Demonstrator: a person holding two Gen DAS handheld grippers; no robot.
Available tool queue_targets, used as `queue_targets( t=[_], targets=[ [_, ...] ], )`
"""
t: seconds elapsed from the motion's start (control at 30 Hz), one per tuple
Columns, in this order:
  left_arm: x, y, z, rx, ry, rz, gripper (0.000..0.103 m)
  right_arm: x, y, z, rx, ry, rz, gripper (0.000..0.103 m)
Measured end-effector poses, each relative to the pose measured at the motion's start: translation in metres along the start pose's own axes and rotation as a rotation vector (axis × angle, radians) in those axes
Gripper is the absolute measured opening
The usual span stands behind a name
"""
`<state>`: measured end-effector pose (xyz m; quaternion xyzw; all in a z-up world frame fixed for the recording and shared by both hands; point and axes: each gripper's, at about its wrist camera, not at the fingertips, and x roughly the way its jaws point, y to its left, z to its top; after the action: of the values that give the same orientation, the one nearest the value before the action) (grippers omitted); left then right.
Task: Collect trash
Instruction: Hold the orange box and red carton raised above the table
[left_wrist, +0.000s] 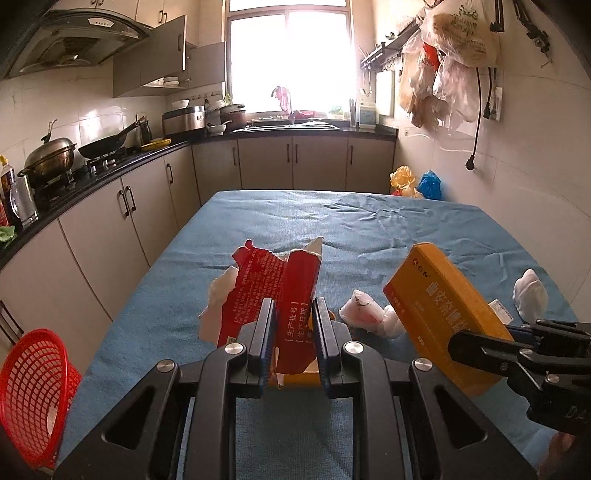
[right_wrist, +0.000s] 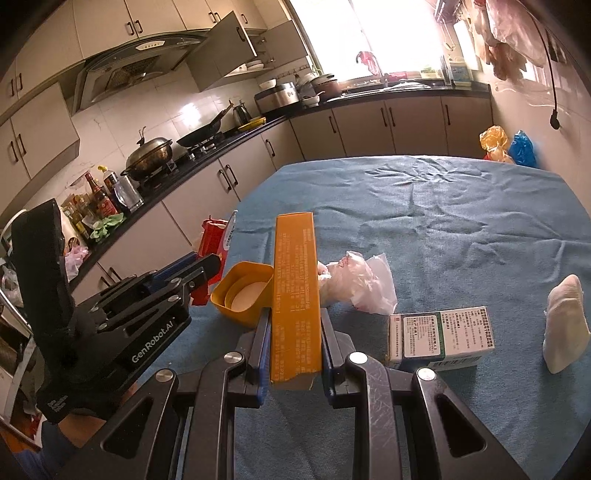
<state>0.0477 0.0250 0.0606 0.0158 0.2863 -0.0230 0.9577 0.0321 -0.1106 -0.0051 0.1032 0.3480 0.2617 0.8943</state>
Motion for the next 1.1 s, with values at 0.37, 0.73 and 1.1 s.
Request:
queue_targets(
  t=[0.37, 0.73, 1.1],
  targets=[
    [0.0014, -0.0002, -0.0006, 0.001, 0.0, 0.002, 0.019, -0.0012, -0.0001, 0.0001, -0.002, -0.003, 0.003, 0.024],
    [0.0022, -0.0002, -0.0005, 0.003, 0.003, 0.004, 0.019, -0.0017, 0.0002, 0.0002, -0.002, -0.004, 0.005, 0.024],
    [0.0022, 0.0001, -0.0005, 0.003, 0.005, 0.003, 0.019, -0.0027, 0.0015, -0.0007, -0.002, -0.005, 0.004, 0.024]
  ],
)
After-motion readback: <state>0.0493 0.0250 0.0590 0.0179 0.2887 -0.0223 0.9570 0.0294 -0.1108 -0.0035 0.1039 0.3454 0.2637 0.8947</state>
